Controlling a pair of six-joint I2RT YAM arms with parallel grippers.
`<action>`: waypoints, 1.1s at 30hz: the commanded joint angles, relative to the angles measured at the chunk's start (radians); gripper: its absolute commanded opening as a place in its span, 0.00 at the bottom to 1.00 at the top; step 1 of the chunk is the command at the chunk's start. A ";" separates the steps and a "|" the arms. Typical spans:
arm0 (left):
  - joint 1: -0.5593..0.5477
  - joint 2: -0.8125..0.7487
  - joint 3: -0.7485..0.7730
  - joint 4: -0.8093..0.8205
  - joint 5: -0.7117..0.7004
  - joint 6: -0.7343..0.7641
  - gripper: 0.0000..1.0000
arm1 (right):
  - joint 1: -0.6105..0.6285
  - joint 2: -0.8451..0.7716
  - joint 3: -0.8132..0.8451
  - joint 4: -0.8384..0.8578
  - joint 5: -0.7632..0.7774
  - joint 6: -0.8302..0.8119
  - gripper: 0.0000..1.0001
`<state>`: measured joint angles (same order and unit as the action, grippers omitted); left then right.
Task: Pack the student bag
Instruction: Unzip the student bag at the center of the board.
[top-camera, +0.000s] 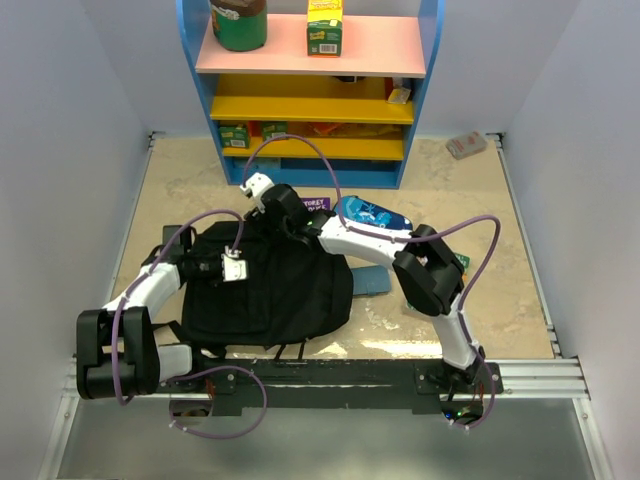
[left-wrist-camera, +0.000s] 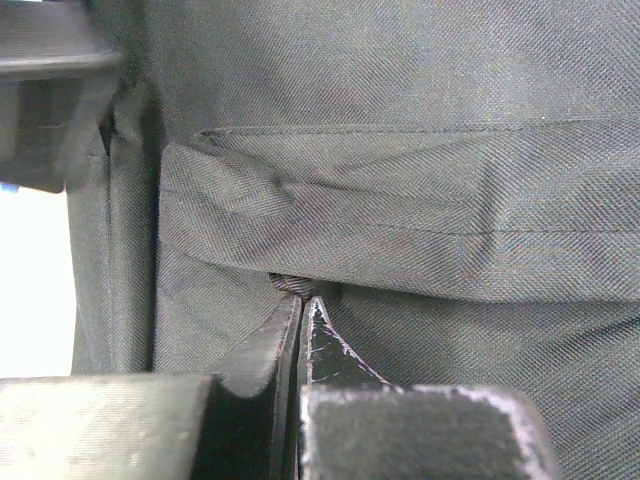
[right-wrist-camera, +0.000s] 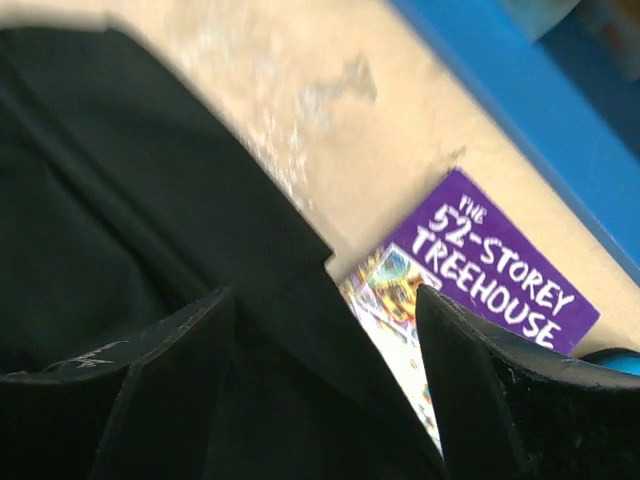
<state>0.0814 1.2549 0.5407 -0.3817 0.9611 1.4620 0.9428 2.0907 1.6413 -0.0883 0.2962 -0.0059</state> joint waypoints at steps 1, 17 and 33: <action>-0.008 -0.003 0.047 -0.034 0.061 0.041 0.00 | -0.036 -0.020 -0.012 -0.100 -0.181 -0.221 0.76; -0.025 -0.015 0.054 -0.042 0.061 0.051 0.00 | -0.091 0.160 0.248 -0.332 -0.473 -0.309 0.65; -0.028 -0.061 0.077 -0.121 0.051 0.098 0.00 | -0.144 0.092 0.186 -0.259 -0.473 -0.224 0.00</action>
<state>0.0628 1.2404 0.5655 -0.4328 0.9604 1.4902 0.8268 2.2650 1.8549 -0.4149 -0.2451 -0.2840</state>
